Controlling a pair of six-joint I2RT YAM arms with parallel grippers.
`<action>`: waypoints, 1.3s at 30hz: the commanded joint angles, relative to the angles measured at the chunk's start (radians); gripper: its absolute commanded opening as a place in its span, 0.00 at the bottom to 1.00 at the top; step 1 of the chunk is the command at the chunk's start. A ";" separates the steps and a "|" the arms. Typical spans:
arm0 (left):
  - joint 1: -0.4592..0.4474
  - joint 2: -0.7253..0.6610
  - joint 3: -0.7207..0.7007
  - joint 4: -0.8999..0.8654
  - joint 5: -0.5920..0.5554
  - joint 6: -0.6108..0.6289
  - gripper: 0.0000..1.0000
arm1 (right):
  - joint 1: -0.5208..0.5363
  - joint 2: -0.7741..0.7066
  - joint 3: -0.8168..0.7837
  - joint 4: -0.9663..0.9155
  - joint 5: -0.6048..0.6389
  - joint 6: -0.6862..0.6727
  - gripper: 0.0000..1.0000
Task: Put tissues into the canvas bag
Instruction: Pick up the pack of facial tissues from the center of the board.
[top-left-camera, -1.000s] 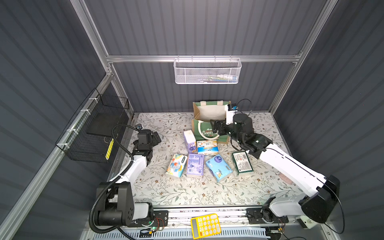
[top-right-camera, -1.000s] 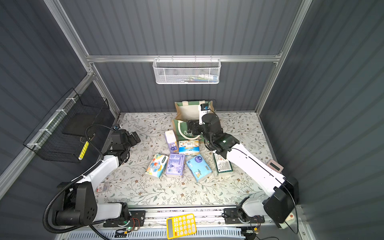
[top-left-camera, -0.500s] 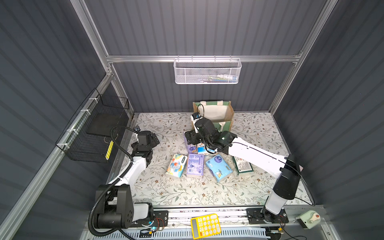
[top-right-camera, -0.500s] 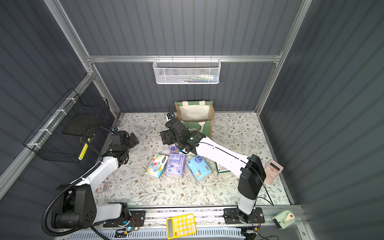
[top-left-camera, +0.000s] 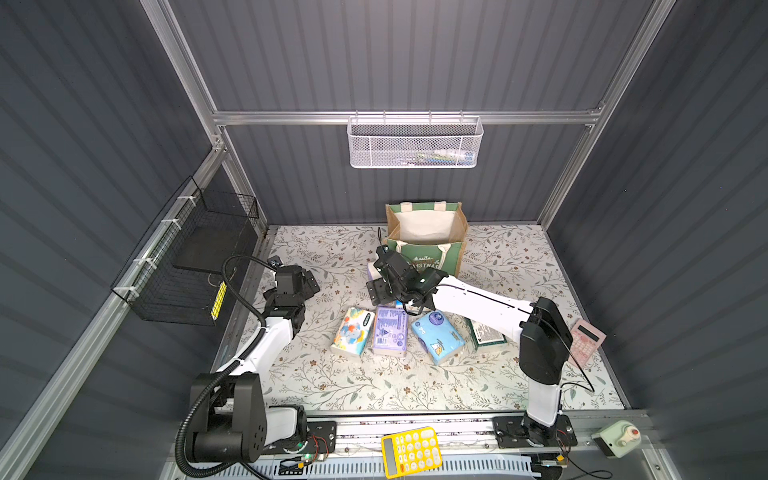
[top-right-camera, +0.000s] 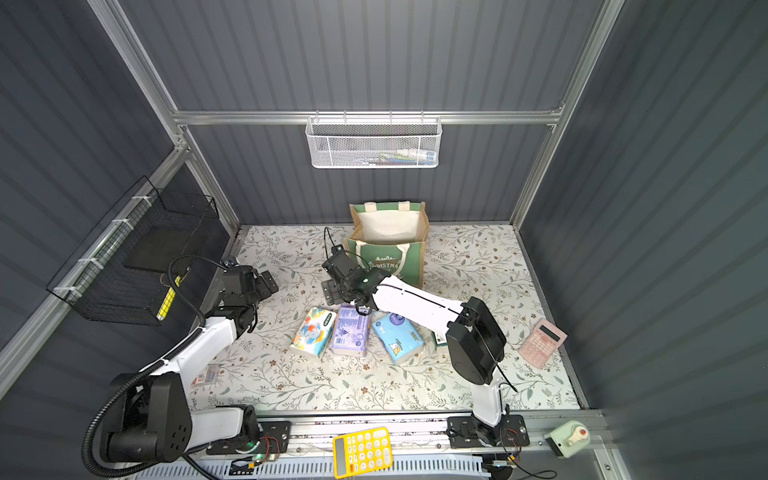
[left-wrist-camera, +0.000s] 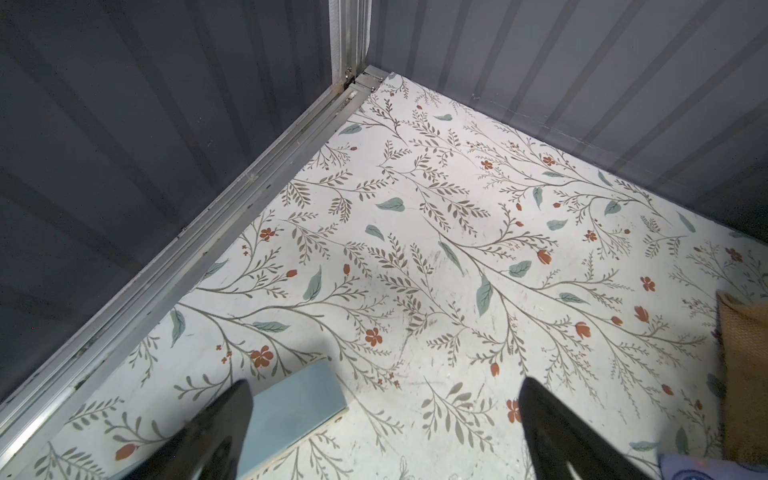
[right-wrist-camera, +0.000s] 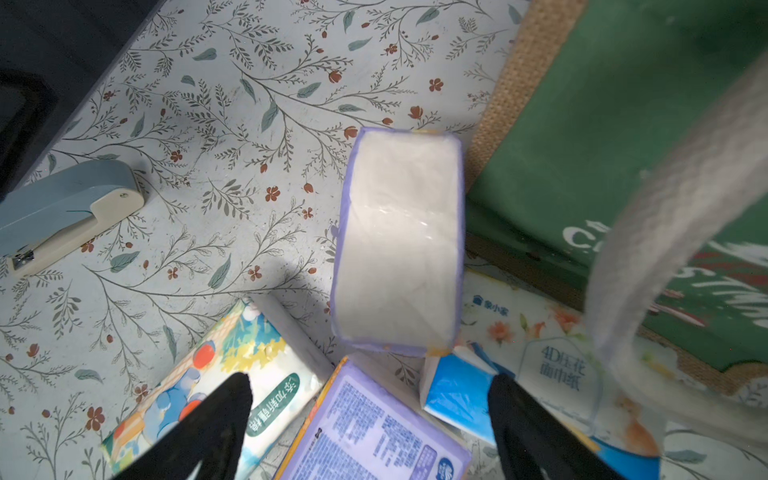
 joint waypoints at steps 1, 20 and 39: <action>0.004 -0.022 -0.017 -0.003 0.026 -0.007 1.00 | 0.001 0.037 -0.015 0.034 -0.004 0.020 0.92; 0.005 -0.049 -0.025 -0.011 0.066 -0.005 1.00 | -0.023 0.173 -0.039 0.250 0.057 -0.029 0.87; 0.005 -0.050 0.010 0.015 0.166 0.034 1.00 | -0.029 0.087 -0.025 0.314 -0.056 -0.161 0.48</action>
